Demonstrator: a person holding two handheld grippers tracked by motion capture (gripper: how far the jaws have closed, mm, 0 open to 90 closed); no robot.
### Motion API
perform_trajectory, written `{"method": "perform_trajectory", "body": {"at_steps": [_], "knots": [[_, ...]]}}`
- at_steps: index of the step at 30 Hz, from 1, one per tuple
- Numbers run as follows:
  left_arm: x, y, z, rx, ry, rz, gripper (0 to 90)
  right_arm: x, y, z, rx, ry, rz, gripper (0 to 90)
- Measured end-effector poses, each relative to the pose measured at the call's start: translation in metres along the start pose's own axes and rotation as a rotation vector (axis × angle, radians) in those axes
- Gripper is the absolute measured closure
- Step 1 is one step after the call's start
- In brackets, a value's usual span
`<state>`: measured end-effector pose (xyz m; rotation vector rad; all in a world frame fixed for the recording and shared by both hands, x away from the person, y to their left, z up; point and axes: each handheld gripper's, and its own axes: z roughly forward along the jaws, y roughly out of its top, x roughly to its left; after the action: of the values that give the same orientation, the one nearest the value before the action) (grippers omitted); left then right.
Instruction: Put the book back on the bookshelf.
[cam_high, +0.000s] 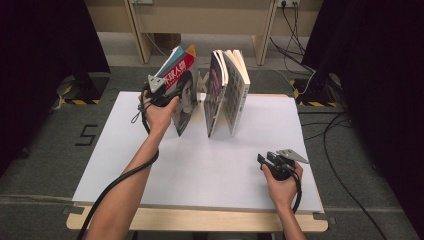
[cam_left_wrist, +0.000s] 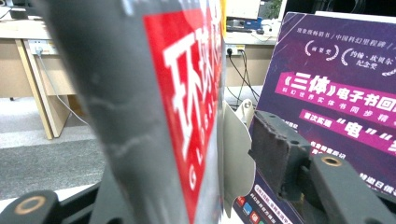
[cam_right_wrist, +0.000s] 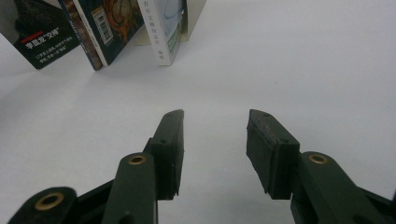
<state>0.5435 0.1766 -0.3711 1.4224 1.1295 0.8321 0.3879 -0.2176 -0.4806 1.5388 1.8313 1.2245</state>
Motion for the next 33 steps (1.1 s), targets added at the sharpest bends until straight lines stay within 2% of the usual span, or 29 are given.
{"method": "perform_trajectory", "body": {"at_steps": [6, 8, 10, 15, 28, 33], "knots": [[0.004, -0.004, -0.003, 0.008, -0.002, -0.008, 46.1, 0.001, 0.0, 0.0, 0.005, 0.0, 0.0, 57.4], [0.005, -0.004, -0.003, 0.009, -0.004, -0.015, 45.6, 0.001, 0.0, 0.0, 0.004, -0.001, -0.001, 57.4], [0.007, -0.008, -0.005, 0.015, -0.017, -0.039, 45.4, 0.001, 0.0, 0.0, 0.006, 0.0, -0.001, 57.4], [0.01, -0.013, -0.006, 0.024, -0.015, -0.046, 45.3, 0.001, 0.0, 0.0, 0.004, 0.001, 0.0, 57.4], [0.014, -0.026, -0.012, 0.045, -0.026, -0.051, 44.7, 0.002, 0.0, 0.0, 0.003, 0.0, 0.001, 57.4], [0.014, -0.029, -0.016, 0.049, -0.025, -0.04, 44.3, 0.003, -0.001, 0.0, 0.004, 0.0, -0.005, 57.4]]}}
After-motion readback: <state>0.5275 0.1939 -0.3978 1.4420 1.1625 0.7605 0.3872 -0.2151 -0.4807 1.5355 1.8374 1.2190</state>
